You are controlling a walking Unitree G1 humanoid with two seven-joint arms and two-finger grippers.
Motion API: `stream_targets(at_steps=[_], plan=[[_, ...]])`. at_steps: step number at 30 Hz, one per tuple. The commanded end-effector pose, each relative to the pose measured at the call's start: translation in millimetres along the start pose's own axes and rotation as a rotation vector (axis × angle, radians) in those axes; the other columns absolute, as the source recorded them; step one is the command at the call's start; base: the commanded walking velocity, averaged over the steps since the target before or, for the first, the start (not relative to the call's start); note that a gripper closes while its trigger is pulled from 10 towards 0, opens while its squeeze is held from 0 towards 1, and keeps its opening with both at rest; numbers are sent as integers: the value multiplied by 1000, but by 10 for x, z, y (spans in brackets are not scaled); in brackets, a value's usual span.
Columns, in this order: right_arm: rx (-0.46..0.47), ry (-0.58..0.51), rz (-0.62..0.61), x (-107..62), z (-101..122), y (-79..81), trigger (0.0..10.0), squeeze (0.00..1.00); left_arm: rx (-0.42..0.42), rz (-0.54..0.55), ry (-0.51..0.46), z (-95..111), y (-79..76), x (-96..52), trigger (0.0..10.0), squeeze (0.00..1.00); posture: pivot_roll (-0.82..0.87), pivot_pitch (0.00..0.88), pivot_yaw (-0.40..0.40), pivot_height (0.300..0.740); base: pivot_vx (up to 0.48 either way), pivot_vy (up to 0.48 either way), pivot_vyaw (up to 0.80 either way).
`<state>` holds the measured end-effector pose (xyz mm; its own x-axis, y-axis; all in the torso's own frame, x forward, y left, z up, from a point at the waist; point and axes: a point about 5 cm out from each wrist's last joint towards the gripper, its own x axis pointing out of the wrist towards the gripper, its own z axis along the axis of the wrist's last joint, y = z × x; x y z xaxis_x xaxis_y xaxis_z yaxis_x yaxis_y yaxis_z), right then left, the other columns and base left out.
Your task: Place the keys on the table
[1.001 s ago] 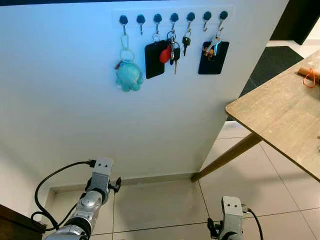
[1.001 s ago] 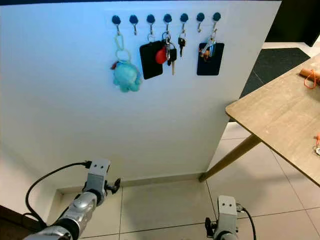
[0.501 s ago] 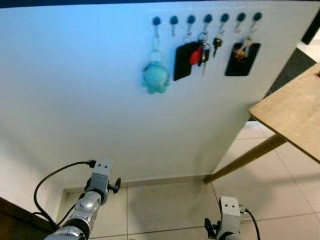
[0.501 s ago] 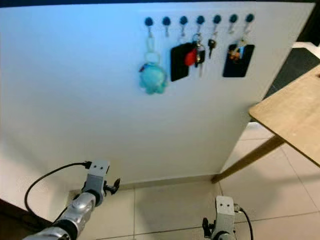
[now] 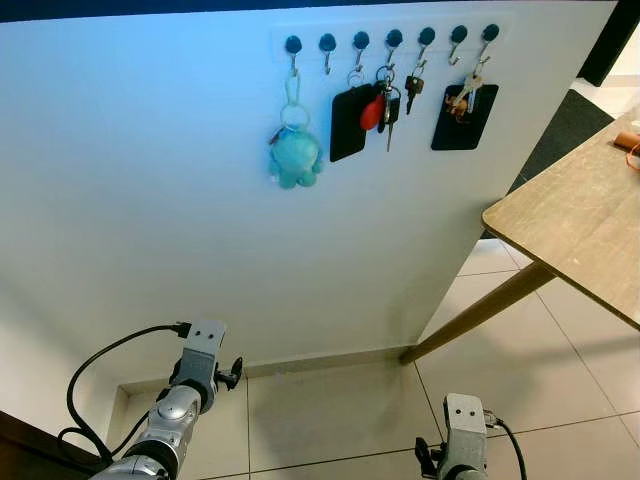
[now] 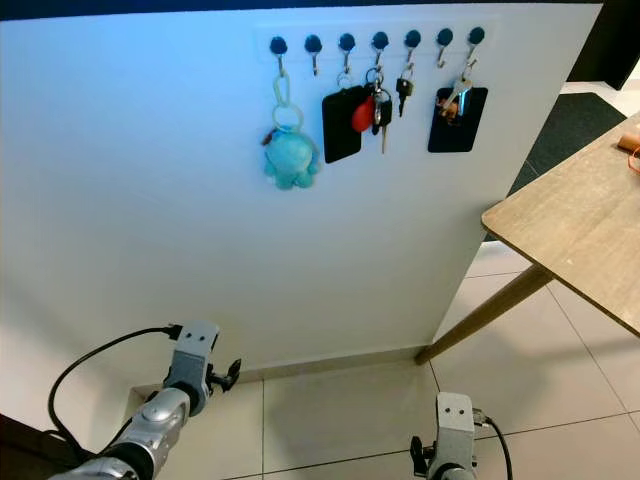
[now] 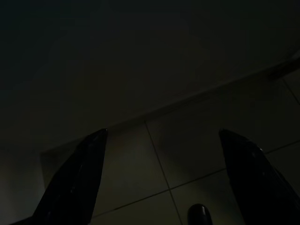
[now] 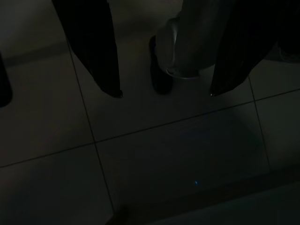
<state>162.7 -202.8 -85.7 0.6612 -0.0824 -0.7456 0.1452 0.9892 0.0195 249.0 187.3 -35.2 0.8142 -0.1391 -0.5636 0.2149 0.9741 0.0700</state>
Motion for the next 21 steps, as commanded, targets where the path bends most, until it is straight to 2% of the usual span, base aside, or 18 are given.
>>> stream_targets(at_steps=[1, 7, 10, 11, 12, 13, 16, 19, 21], plan=[[12, 2, -3, -8, -20, -6, 10000, 0, -23, -14, 23, -46, -47, -3, 10000, 0, 30, 32, 14, 740, 0, 0, 0], [25, -25, 8, 14, 51, 23, 10000, 0, 9, -2, 38, -58, -51, 0, 10000, 0, 30, 33, 14, 740, 0, 0, 0], [25, -159, 27, 69, 343, 92, 10000, 0, 44, -19, 51, -71, -75, 1, 10000, 0, 30, 35, 18, 740, 0, 0, 0], [25, -159, 27, 69, 343, 92, 10000, 0, 44, -19, 51, -71, -75, 1, 10000, 0, 30, 35, 18, 740, 0, 0, 0], [23, -276, 56, 91, 587, 158, 10000, 0, 63, -46, 42, -70, -109, 0, 10000, 0, 29, 35, 19, 740, 0, 0, 0], [23, -276, 56, 91, 587, 158, 10000, 0, 63, -46, 42, -70, -109, 0, 10000, 0, 29, 35, 19, 740, 0, 0, 0], [-90, -420, 118, 91, 903, 302, 10000, 0, 68, -62, 46, -76, -134, 1, 10000, 0, 29, 35, 20, 740, 0, 0, 0], [-131, -463, 150, 85, 1001, 360, 10000, 0, 70, -66, 50, -79, -146, 4, 10000, 0, 30, 31, 16, 740, 0, 0, 0], [-125, -457, 174, 93, 1018, 383, 10000, 0, 60, -68, 56, -85, -159, 6, 10000, 0, 28, 30, 14, 740, 0, 0, 0]])
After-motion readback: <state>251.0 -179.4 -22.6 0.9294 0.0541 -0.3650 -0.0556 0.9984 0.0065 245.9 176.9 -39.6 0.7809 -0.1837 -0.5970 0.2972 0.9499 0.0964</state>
